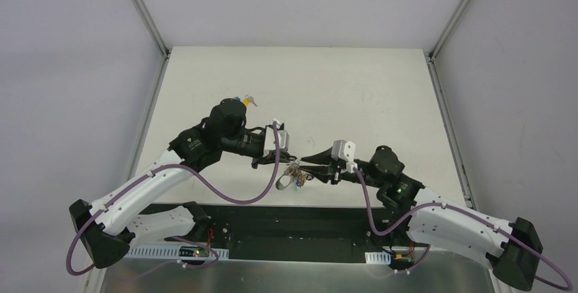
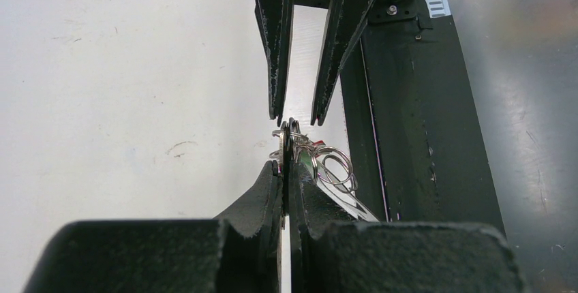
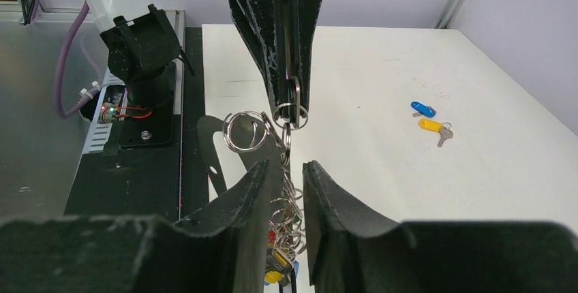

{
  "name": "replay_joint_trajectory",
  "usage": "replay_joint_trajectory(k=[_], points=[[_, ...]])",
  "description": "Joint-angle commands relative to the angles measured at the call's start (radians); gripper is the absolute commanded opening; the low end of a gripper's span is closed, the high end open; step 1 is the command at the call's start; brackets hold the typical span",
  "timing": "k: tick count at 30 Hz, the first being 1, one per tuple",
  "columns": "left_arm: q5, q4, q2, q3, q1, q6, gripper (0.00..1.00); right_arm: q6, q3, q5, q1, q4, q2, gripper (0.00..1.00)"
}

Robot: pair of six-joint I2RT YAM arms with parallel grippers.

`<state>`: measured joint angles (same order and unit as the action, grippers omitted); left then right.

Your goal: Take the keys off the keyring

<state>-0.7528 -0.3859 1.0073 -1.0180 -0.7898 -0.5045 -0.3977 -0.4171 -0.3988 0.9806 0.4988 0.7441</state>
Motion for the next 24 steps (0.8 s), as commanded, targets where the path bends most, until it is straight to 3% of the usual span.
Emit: replay_joint_trajectory(k=[1,14,17,22,24], points=[[-0.049,0.057,-0.020,-0.023,0.011,-0.002,0.00,-0.016,-0.063,-0.022,0.003,0.005,-0.002,0.29],[-0.050,0.058,-0.019,-0.023,0.012,-0.001,0.00,-0.021,-0.110,-0.059,0.003,0.006,0.042,0.24],[-0.050,0.058,-0.021,-0.023,0.011,0.000,0.00,-0.021,-0.111,-0.063,0.004,0.006,0.047,0.19],[-0.051,0.058,-0.022,-0.022,0.011,-0.001,0.00,-0.020,-0.105,-0.061,0.003,0.006,0.047,0.00],[-0.048,0.058,-0.023,-0.023,0.011,-0.002,0.00,-0.020,-0.098,-0.057,0.004,0.006,0.041,0.00]])
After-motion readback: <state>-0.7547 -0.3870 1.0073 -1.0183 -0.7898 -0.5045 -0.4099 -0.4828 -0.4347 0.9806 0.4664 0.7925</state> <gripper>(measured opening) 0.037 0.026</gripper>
